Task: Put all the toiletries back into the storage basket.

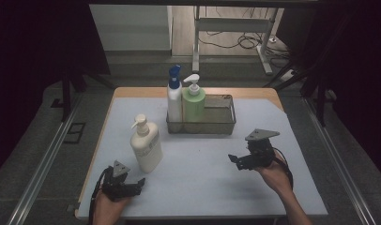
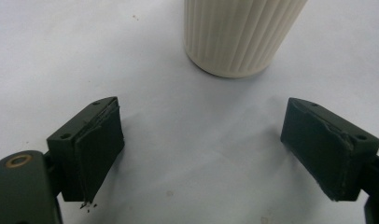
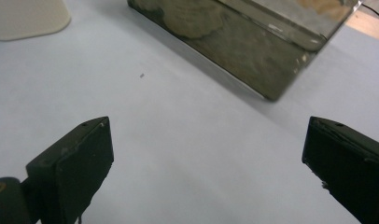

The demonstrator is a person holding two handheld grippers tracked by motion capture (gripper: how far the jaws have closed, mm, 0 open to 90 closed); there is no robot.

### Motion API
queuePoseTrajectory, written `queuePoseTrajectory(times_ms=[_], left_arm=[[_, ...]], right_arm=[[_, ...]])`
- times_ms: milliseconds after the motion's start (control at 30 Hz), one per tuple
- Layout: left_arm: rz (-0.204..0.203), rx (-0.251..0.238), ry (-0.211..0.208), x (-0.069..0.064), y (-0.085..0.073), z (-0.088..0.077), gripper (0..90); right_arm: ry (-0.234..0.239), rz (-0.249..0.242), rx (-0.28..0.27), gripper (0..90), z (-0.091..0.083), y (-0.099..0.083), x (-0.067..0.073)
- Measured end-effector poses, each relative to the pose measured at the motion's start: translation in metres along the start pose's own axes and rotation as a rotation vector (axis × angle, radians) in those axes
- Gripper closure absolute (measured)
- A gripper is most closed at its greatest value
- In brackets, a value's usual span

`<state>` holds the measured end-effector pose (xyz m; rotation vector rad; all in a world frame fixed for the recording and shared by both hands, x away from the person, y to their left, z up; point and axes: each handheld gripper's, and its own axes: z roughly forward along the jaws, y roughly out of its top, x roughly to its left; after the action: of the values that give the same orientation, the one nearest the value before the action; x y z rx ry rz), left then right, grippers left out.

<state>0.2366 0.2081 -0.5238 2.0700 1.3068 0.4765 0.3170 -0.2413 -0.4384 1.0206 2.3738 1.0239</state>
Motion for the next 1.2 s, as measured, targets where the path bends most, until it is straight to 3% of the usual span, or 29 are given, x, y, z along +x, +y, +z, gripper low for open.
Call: queuePoseTrajectory(times_ms=[267, 633, 800, 967, 1200], left_arm=[[-0.001, -0.001, 0.001, 0.0, 0.0, 0.0, 12.7], [0.001, 0.0, 0.0, 0.0, 0.001, 0.0, 13.3], [-0.002, -0.002, 0.0, 0.001, 0.001, -0.001, 14.8], [-0.014, 0.001, 0.005, 0.005, 0.001, -0.005, 22.0], [-0.033, 0.0, 0.003, 0.012, 0.002, -0.008, 29.5]], right_arm=[[-0.028, 0.023, 0.009, 1.9, -0.003, -0.028, -0.001], [-0.02, 0.049, 0.062, 2.0, 0.014, -0.066, 0.002], [-0.02, 0.057, 0.082, 2.0, 0.021, -0.077, 0.001], [-0.02, 0.065, 0.093, 1.7, 0.026, -0.085, -0.001], [-0.019, 0.076, 0.071, 1.3, 0.026, -0.089, -0.001]])
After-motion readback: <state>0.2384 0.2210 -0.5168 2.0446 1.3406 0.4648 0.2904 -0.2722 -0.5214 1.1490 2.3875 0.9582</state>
